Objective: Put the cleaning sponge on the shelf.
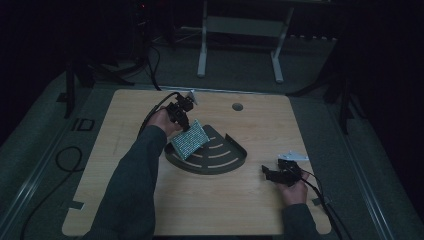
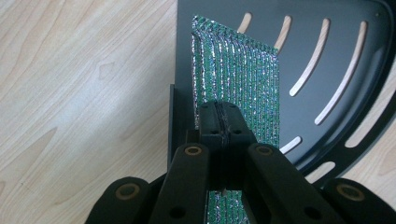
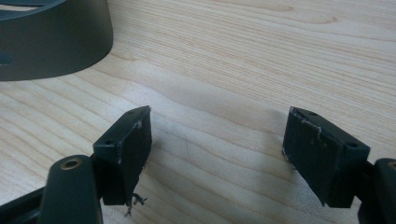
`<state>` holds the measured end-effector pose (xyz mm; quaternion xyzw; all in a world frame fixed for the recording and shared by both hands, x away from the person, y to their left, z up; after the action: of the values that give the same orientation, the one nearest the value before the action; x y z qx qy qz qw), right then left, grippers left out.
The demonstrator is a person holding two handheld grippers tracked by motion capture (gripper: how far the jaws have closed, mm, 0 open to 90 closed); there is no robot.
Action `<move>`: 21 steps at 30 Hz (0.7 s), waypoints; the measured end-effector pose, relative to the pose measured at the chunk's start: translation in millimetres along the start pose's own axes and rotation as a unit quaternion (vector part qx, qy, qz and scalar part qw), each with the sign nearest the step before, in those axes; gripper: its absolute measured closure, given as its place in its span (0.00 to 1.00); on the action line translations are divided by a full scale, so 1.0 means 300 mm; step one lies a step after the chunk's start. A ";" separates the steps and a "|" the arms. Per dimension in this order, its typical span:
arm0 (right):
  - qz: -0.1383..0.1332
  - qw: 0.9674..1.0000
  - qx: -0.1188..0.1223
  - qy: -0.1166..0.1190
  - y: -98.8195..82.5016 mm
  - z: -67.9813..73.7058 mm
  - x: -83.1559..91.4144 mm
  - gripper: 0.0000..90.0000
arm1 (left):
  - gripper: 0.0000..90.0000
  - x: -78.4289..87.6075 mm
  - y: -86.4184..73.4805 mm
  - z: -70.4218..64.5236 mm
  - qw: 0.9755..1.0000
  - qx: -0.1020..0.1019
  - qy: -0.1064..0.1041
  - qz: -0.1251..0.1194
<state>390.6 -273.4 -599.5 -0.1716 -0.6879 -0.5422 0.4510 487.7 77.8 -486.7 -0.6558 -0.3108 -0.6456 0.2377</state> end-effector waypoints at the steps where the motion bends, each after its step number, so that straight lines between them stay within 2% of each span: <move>1: 0.000 1.000 0.000 0.000 0.000 0.000 0.000 0.26 | 1.00 -0.006 0.002 0.000 1.000 0.000 0.003 0.000; 21: 0.000 1.000 0.000 0.000 0.000 0.000 0.000 0.26 | 1.00 -0.052 -0.003 -0.010 1.000 -0.016 0.017 0.010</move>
<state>390.6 -273.4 -599.5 -0.1716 -0.6878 -0.5423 0.4510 485.5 74.8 -502.0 -0.6512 -0.2898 -0.6596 0.2386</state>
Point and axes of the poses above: each handheld gripper's, and its own axes: x roughly backward along the jaws, y roughly out of its top, z roughly to its left, the point moved 6 cm from there along -x, roughly forward along the jaws, and after that the axes turned 11 degrees about z, right-handed, at the moved point
